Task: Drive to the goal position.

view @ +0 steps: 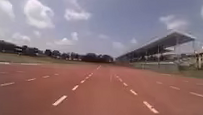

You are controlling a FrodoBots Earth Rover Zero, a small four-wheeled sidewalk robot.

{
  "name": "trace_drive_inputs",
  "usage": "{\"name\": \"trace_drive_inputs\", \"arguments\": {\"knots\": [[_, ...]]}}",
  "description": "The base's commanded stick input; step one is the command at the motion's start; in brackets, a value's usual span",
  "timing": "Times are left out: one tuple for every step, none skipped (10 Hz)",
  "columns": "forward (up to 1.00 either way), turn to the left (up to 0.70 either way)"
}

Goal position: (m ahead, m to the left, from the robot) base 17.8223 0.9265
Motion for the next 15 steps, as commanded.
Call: {"name": "trace_drive_inputs", "arguments": {"knots": [[0.70,0.00],[0.70,0.00],[0.70,0.00],[0.70,0.00],[0.70,0.00],[0.70,0.00],[0.70,0.00],[0.70,0.00],[0.70,0.00],[0.70,0.00],[0.70,0.00],[0.70,0.00],[0.70,0.00],[0.70,0.00],[0.70,0.00]]}}
